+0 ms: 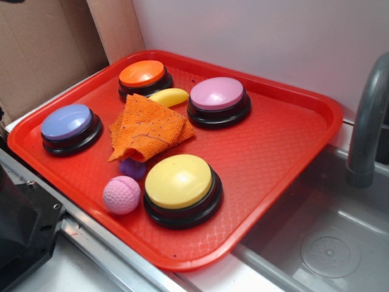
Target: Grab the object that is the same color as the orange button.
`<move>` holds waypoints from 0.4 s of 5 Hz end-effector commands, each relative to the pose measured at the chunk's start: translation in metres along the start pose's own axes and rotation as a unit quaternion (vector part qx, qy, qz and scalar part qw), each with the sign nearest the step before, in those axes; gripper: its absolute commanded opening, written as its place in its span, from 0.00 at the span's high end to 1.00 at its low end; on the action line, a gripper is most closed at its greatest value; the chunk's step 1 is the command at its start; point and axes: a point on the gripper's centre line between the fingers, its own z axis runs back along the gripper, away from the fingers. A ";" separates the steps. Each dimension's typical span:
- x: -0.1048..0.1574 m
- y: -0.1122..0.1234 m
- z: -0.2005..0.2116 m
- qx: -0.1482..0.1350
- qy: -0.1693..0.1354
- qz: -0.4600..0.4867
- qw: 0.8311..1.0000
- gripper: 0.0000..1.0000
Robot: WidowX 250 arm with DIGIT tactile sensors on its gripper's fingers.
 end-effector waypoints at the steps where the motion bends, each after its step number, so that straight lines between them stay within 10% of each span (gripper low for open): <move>1: 0.000 0.000 0.000 0.000 0.000 0.000 1.000 0.00; 2: 0.004 0.000 -0.008 -0.026 -0.010 0.039 0.999 0.00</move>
